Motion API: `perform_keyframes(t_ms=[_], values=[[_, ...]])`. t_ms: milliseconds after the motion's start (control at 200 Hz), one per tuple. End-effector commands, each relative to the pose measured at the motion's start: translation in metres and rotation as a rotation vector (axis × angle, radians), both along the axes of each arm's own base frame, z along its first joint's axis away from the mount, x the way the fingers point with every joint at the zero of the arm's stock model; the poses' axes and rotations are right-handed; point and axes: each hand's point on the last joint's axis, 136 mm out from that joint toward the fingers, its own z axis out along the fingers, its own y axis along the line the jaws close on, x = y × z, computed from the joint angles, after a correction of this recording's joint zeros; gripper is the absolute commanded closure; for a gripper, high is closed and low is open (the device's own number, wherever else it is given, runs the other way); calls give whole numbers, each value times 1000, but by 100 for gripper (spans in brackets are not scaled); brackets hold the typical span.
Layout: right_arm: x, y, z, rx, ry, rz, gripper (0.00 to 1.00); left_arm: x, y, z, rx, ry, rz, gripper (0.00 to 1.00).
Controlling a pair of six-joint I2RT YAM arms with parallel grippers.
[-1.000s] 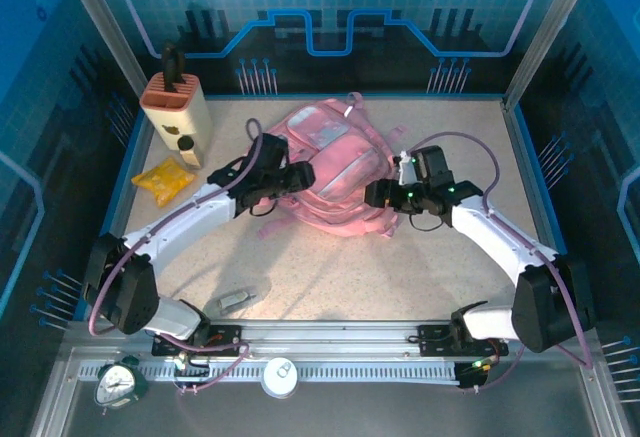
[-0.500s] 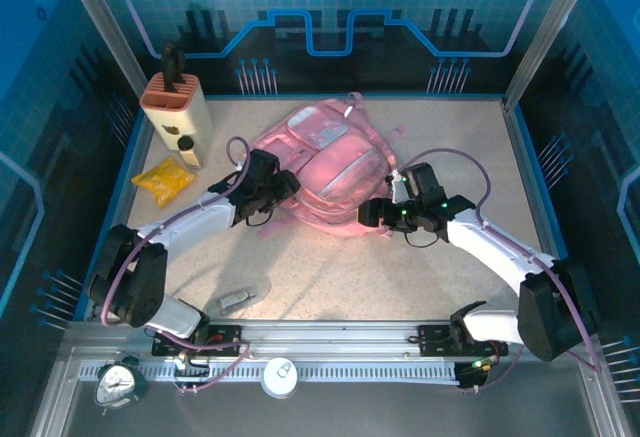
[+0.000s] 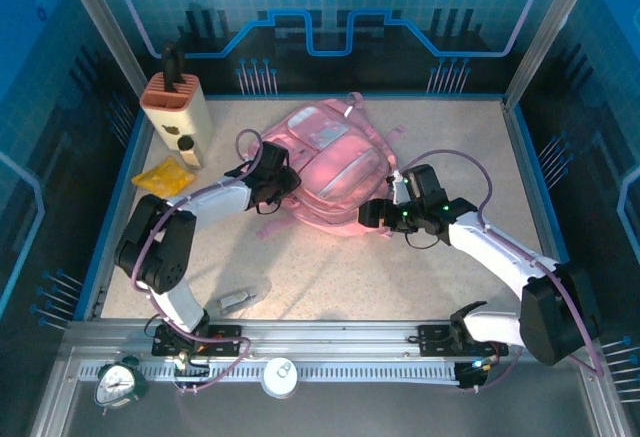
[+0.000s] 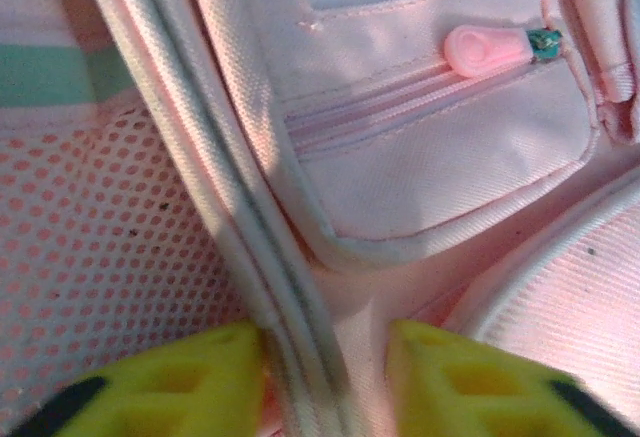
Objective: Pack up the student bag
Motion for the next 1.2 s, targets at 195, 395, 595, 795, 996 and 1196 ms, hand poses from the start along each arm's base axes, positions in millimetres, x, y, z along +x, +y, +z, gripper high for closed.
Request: perform_keyframes(t_ms=[195, 395, 595, 795, 996, 1196], values=[[4, 3, -3, -16, -10, -2, 18, 8, -20, 16, -112, -36, -23, 97], [14, 5, -5, -18, -1, -20, 16, -3, -44, 26, -198, -55, -44, 100], [26, -3, 3, -75, -15, -28, 14, -20, -84, 36, -267, -60, -81, 100], [28, -15, 17, -152, -33, -44, 14, -32, -127, 52, -368, -85, -124, 100], [17, -11, 17, -219, -35, -28, 16, -31, -141, 47, -438, -68, -149, 100], [6, 8, 5, -229, -30, -13, 23, -34, -137, 51, -418, -83, -154, 100]])
